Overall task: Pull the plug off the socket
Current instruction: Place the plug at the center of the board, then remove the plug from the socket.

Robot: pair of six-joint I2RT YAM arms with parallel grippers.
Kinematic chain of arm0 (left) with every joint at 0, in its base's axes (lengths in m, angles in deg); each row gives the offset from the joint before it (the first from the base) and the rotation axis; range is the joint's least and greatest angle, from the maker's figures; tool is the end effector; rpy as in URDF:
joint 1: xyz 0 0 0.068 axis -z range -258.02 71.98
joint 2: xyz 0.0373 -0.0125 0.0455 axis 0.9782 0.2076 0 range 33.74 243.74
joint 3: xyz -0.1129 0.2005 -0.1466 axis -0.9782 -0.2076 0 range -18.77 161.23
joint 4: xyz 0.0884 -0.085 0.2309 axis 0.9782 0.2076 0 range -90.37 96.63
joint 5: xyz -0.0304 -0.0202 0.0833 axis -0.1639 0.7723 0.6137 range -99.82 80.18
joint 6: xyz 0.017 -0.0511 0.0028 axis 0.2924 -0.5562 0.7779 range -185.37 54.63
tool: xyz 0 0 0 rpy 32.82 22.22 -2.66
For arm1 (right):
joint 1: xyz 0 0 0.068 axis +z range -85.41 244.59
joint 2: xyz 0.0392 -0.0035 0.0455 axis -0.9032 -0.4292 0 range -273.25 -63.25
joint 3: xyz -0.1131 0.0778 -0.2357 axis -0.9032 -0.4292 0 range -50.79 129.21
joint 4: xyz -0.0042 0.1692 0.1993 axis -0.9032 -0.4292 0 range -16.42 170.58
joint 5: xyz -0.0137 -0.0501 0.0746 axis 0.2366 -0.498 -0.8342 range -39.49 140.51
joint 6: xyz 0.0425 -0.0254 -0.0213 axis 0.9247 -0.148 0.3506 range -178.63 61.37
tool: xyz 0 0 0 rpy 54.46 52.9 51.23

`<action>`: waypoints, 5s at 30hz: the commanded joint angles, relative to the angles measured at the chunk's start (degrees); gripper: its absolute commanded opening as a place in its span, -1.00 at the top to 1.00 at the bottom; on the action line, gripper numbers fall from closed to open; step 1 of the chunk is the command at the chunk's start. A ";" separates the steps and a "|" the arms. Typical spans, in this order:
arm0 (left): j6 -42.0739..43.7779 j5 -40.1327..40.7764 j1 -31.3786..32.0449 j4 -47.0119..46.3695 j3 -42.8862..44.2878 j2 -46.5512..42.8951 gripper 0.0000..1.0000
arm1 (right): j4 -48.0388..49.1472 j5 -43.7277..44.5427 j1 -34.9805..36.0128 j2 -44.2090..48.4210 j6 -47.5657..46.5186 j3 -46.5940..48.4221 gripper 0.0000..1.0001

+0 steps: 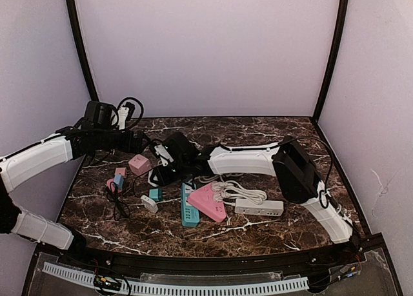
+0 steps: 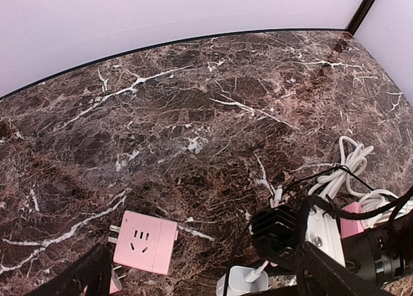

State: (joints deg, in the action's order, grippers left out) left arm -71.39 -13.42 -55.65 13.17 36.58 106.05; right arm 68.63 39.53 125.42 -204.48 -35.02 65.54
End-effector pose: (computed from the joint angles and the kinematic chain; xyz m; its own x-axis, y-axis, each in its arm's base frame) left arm 0.2636 -0.1110 0.2954 -0.5118 0.0973 -0.8536 0.3782 0.9177 -0.1221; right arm 0.2671 0.4928 0.1648 -0.6408 -0.3415 -0.6875 -0.7365 0.5262 0.4251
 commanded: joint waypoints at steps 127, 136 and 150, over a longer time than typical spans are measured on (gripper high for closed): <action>-43.75 -12.47 19.63 -28.48 -19.09 10.67 -0.30 | -16.56 58.10 17.56 22.84 1.06 -40.48 0.56; -47.51 -13.28 19.79 -35.28 -19.17 16.86 -0.43 | -16.33 58.18 17.43 23.08 0.83 -40.53 0.60; -49.19 -12.05 20.46 -41.06 -18.65 23.95 -0.37 | -15.99 57.68 17.22 23.04 0.51 -40.24 0.67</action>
State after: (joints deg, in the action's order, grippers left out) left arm -120.15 -25.59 -35.96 -25.89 18.38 129.09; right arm 50.03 101.01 143.59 -182.05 -35.63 25.67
